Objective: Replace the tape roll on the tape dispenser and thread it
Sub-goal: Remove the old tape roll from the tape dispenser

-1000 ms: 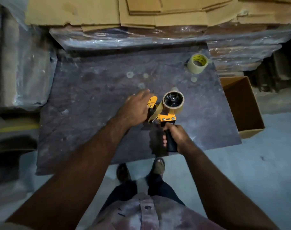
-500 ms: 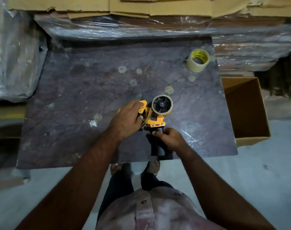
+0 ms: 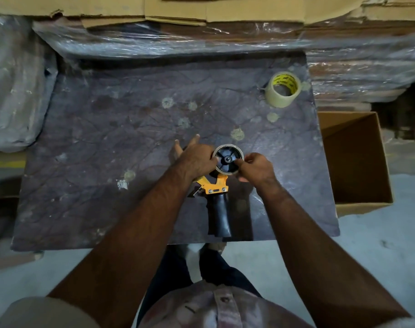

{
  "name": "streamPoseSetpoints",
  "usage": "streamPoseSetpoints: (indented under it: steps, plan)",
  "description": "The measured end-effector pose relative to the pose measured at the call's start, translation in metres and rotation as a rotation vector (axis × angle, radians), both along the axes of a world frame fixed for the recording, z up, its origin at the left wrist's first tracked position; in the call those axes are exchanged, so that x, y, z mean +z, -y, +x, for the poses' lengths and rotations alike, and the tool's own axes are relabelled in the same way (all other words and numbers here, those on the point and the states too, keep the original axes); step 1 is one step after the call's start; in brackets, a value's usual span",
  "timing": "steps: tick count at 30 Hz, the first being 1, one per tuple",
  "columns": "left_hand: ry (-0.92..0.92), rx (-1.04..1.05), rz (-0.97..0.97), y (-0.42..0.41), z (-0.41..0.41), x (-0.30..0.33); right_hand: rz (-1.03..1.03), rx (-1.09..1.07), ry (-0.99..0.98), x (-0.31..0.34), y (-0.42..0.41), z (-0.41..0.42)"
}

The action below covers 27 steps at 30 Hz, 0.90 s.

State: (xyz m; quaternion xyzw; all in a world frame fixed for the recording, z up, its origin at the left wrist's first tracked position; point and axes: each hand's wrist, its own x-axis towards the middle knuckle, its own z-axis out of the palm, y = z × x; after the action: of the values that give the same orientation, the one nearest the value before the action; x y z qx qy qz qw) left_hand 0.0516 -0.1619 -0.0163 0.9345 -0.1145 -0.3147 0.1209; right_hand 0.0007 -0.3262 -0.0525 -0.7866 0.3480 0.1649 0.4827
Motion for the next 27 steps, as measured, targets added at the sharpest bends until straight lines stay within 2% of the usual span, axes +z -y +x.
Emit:
streamPoseSetpoints:
  steps: [5, 10, 13, 18, 27]
  plan:
    - [-0.069, -0.016, 0.033, 0.001, 0.006, -0.009, 0.006, 0.017, -0.031, -0.004, 0.004, -0.005]
    - [-0.044, 0.03, 0.105, 0.009, 0.009, -0.014, -0.078, 0.125, -0.027, -0.002, -0.002, 0.008]
    - [-0.007, 0.07, 0.114, 0.015, 0.007, -0.013, -0.086, 0.119, -0.06, -0.004, -0.001, 0.011]
    - [0.007, 0.111, 0.08, 0.014, 0.008, -0.018, -0.211, 0.21, -0.09, -0.006, -0.003, 0.01]
    - [0.116, 0.224, -0.002, 0.012, 0.006, -0.019, -0.245, 0.138, -0.111, 0.002, -0.01, 0.007]
